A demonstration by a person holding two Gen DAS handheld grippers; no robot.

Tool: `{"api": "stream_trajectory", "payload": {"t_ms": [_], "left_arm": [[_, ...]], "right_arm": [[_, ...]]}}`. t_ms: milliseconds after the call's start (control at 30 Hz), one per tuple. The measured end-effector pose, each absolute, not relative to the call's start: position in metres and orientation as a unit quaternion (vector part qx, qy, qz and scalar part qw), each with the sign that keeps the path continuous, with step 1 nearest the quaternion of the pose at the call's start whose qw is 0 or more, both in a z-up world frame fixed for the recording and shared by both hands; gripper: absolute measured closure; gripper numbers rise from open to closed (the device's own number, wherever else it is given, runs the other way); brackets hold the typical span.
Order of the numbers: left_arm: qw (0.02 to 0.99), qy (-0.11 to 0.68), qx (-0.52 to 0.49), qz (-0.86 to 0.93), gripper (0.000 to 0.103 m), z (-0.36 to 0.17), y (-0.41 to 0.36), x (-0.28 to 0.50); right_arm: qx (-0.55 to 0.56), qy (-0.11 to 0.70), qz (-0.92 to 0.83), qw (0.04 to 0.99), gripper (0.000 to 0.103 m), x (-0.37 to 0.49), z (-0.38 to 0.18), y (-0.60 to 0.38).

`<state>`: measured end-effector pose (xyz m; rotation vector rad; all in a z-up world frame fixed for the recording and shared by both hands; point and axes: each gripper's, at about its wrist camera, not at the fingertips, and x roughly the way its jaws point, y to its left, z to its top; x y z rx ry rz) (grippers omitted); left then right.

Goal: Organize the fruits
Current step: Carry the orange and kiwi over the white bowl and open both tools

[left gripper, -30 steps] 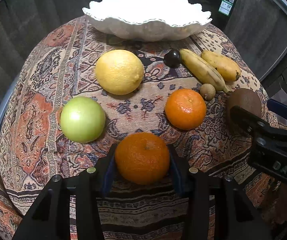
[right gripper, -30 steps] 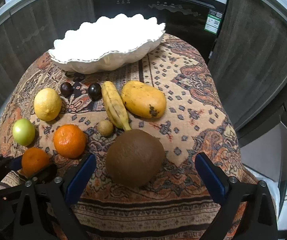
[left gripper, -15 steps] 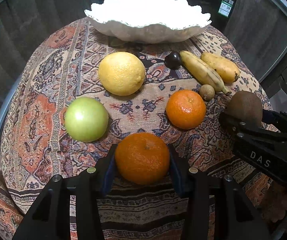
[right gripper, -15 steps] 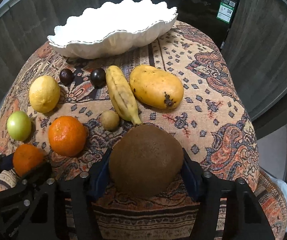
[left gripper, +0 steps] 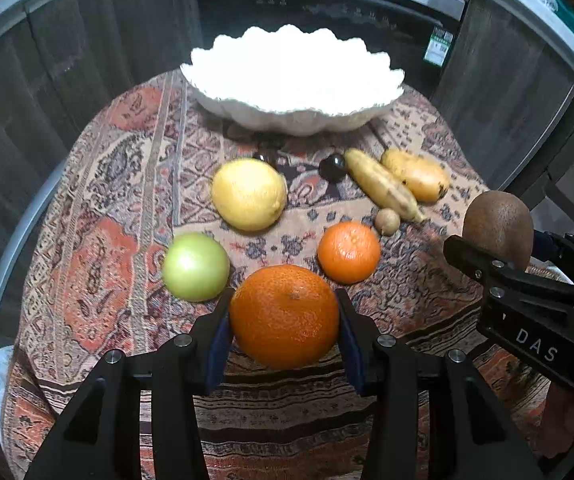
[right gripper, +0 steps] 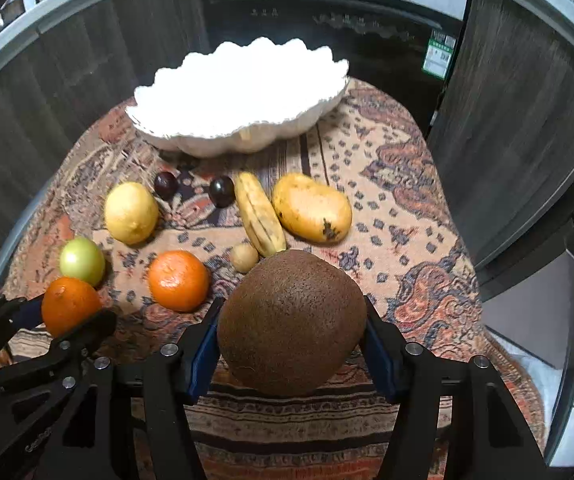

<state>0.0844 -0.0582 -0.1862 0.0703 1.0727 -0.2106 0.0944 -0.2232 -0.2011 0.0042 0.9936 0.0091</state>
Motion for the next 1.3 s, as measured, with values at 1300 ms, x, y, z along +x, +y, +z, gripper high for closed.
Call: {"api": "stream_trajectory", "payload": {"t_ms": [1300], "left_arm": [[0.899, 0.424, 0.024, -0.109, 0.056, -0.091, -0.044, 0.217]], "right_arm": [[-0.007, 0.376, 0.001, 0.927, 0.040, 0.198, -0.095, -0.223]]}}
